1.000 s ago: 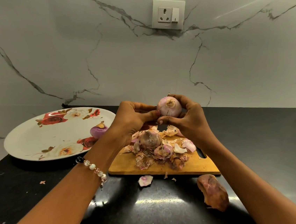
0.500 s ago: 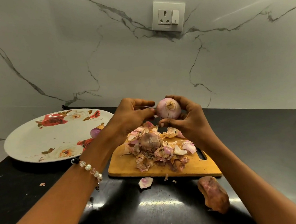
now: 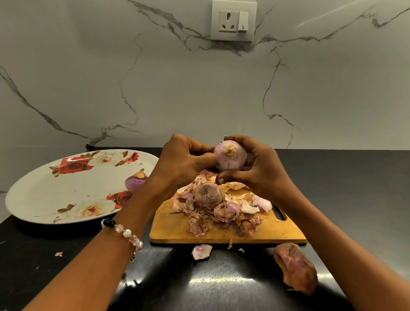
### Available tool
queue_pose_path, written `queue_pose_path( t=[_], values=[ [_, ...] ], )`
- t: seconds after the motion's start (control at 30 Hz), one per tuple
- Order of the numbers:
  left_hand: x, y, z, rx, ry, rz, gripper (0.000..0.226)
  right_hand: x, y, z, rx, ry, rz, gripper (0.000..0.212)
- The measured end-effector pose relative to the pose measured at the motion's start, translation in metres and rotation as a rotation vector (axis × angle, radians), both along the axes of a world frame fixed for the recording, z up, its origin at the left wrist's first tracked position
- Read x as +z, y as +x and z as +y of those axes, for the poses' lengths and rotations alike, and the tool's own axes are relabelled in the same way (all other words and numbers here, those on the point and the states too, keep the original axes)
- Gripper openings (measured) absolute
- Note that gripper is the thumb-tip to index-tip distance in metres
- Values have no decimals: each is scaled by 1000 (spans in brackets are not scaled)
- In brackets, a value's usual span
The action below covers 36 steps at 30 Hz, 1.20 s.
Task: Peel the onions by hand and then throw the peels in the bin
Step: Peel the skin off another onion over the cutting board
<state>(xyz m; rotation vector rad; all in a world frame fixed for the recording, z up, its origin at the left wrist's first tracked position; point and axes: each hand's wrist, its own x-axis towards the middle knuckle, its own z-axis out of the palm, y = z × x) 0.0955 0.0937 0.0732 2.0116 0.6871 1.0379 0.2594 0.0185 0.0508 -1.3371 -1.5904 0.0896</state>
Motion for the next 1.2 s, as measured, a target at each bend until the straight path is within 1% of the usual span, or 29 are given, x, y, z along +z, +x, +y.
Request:
queue_pose_path(
  t=[0.17, 0.27, 0.33, 0.4, 0.47, 0.53, 0.6, 0.67, 0.73, 0.77, 0.83, 0.9, 1.03, 1.2],
  values=[
    [-2, 1, 2, -2, 18, 0, 24, 1, 1, -1, -7, -5, -9, 89],
    [-6, 3, 3, 55, 58, -16, 25, 1, 0, -1, 1, -6, 15, 89],
    [-9, 4, 5, 85, 40, -60, 26, 1, 0, -1, 7, -8, 43, 88],
    [-9, 4, 5, 73, -12, -72, 25, 2, 1, -1, 11, -11, 61, 88],
    [-6, 3, 3, 16, -116, -93, 23, 2, 1, -1, 4, -12, 59, 89],
    [-2, 0, 2, -51, -252, -166, 18, 1, 2, -1, -4, -12, 53, 89],
    [3, -3, 0, -89, -310, -204, 22, 1, 3, 0, -17, 0, 44, 88],
    [3, -2, -2, -51, -253, -137, 28, 0, 2, 0, -40, 22, 6, 87],
    [1, 1, -5, 37, -144, -52, 25, -1, 0, 1, -67, 46, -26, 85],
    [-1, 3, -5, 69, -112, -41, 23, -1, 0, 1, -83, 57, -47, 84],
    [-4, 6, -5, 96, -105, -55, 18, -1, -1, 1, -100, 67, -89, 85],
    [-4, 5, -3, 88, -120, -54, 13, -1, -2, 1, -93, 64, -91, 86],
    [-2, 1, 2, 15, -187, -83, 8, 0, -1, 0, -38, 41, -7, 86],
    [-6, 0, 8, 59, -165, -90, 6, 4, 0, -3, 127, -1, 254, 77]
  ],
)
